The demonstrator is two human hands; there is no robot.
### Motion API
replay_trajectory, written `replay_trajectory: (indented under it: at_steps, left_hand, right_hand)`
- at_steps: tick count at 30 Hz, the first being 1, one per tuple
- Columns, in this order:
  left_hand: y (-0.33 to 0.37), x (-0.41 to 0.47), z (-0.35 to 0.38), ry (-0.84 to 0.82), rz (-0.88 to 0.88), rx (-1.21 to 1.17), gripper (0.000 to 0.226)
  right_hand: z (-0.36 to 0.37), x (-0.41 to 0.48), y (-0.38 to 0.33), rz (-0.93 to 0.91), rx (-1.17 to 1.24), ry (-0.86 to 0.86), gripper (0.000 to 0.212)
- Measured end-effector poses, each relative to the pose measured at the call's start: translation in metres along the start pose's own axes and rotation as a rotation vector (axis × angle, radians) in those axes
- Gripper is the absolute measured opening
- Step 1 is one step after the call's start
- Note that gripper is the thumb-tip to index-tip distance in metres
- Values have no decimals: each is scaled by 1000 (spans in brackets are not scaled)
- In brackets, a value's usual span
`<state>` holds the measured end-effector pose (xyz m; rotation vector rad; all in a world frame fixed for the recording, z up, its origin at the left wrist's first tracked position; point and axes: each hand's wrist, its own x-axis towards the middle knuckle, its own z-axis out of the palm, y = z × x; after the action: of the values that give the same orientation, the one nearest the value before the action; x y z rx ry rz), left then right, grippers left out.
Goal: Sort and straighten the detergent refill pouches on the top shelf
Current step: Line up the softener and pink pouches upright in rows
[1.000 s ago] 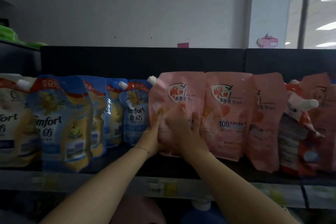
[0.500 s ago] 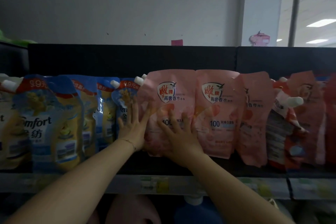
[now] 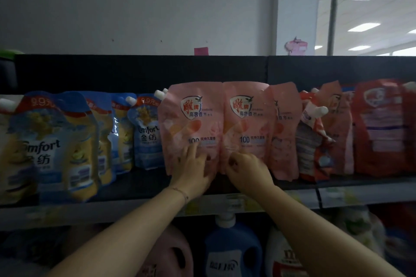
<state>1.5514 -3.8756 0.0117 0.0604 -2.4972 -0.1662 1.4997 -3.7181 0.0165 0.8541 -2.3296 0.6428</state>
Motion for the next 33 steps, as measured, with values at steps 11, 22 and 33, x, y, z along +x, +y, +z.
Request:
replay_trajectory:
  at_steps: [11, 22, 33]
  left_hand:
    - [101, 27, 45, -188, -39, -44, 58]
    - [110, 39, 72, -231, -146, -55, 65]
    - [109, 41, 76, -161, -124, -40, 55]
  right_hand:
    - [-50, -42, 94, 332, 29, 47, 23]
    - [-57, 5, 123, 317, -72, 42, 48]
    - [-34, 13, 112, -69, 57, 516, 31]
